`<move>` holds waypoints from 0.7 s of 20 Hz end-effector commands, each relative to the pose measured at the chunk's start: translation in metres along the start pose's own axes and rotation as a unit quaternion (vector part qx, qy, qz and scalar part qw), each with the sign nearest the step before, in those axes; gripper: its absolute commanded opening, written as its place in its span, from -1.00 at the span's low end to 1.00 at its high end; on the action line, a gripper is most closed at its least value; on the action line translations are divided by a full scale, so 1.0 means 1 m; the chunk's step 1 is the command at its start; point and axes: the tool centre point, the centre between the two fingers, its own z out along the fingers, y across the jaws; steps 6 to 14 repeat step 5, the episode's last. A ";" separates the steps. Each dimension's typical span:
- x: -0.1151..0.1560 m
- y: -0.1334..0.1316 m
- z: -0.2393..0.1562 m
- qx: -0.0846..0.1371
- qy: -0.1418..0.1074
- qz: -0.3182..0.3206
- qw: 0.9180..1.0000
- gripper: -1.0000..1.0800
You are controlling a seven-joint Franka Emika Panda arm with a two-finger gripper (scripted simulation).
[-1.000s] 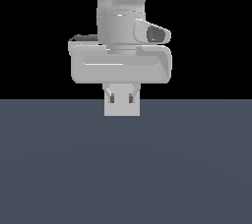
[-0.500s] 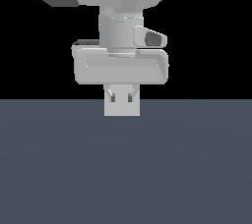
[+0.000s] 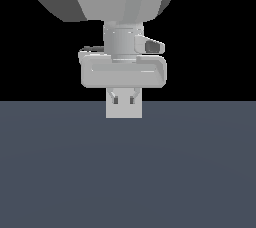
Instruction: Plug the charger into the wall socket.
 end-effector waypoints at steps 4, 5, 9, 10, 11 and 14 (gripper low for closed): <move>0.003 0.000 0.001 0.000 0.000 0.000 1.000 -1.00; 0.003 0.000 0.001 0.000 0.000 0.000 1.000 -1.00; 0.003 0.000 0.001 0.000 0.000 0.000 1.000 -1.00; 0.003 0.000 0.001 0.000 0.000 0.000 1.000 -1.00; 0.003 0.000 0.001 0.000 0.000 0.000 1.000 -1.00; 0.003 0.000 0.001 0.000 0.000 0.000 1.000 -1.00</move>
